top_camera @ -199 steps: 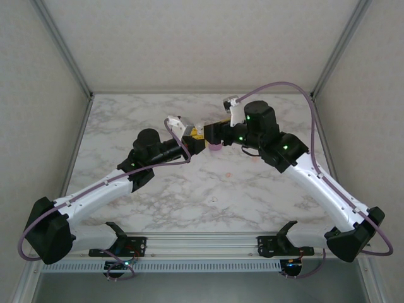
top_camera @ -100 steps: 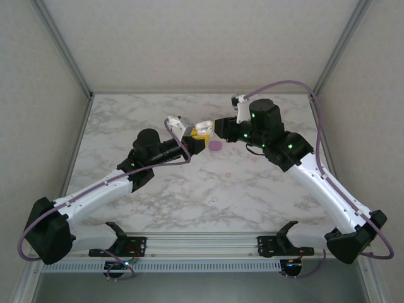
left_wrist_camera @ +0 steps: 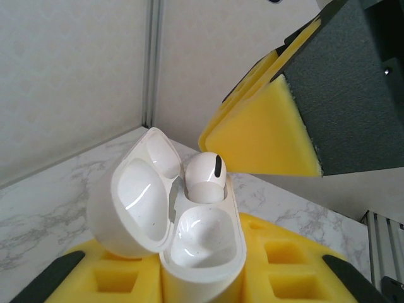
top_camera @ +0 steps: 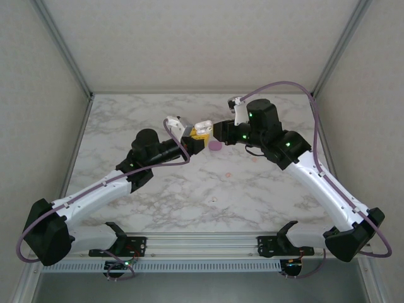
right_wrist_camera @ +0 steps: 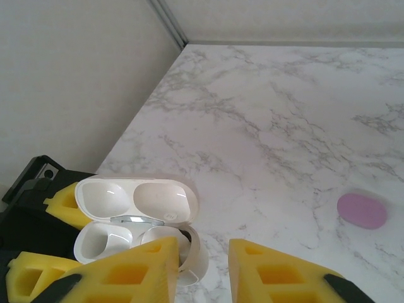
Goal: Insert the wireless bluetooth earbuds into the charging case
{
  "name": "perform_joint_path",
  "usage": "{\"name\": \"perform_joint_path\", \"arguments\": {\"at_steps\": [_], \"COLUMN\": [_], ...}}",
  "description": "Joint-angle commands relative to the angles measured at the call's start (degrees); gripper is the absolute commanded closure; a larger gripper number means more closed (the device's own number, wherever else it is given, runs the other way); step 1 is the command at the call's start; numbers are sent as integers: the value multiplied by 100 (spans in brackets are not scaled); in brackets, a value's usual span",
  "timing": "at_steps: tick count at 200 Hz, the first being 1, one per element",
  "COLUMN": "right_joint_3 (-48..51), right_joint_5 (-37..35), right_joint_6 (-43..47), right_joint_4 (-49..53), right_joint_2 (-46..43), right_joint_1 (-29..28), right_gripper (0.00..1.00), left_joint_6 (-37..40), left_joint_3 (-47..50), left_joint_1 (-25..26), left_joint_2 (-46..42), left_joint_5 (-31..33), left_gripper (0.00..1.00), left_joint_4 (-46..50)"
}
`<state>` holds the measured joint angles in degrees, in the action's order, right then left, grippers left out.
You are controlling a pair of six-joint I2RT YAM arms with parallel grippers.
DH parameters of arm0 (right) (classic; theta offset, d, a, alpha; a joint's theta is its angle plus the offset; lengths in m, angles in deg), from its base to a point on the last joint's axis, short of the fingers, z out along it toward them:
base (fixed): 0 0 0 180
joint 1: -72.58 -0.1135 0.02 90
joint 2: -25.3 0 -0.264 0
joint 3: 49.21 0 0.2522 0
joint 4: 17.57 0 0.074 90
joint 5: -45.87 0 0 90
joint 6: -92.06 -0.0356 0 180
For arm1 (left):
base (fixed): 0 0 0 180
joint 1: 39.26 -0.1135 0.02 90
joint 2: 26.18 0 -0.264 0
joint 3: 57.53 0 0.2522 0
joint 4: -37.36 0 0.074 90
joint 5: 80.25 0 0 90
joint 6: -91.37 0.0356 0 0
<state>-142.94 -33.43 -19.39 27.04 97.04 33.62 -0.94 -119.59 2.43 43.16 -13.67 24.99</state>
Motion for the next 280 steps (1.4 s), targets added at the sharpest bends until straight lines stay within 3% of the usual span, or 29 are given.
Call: {"name": "perform_joint_path", "arguments": {"at_steps": [1, 68, 134, 181, 196, 236, 280], "right_joint_3": [-199, -360, 56, 1034, 1506, 2577, 3109], "right_joint_5": [258, -17, -386, -1720, -1421, 197, 407], "right_joint_6": [19, 61, -92, -1580, -2071, -2866, -3375], "right_joint_4": [-96, 401, 410, 1336, 1364, 667, 198], "right_joint_2": [53, 81, -762, -1081, -1007, -147, 647], "right_joint_1": [7, 6, 6, 32, 54, -52, -683], "right_gripper": [70, 68, 60, 57, 55, 50, 48], "left_joint_6": [106, 157, 281, 290, 311, 517, 616], "left_joint_3": [-189, -139, 78, 201, 291, 429, 502], "left_joint_1": [67, 67, 67, 66, 61, 67, 67], "left_joint_2": [-184, -299, -730, -1329, -1582, -1966, -2099], "left_joint_5": [-40, 20, 262, 430, 476, 631, 630], "left_gripper": [97, 97, 97, 98, 98, 98, 98], "left_joint_4": [-15, 93, 394, 1004, 1136, 1509, 1605]}}
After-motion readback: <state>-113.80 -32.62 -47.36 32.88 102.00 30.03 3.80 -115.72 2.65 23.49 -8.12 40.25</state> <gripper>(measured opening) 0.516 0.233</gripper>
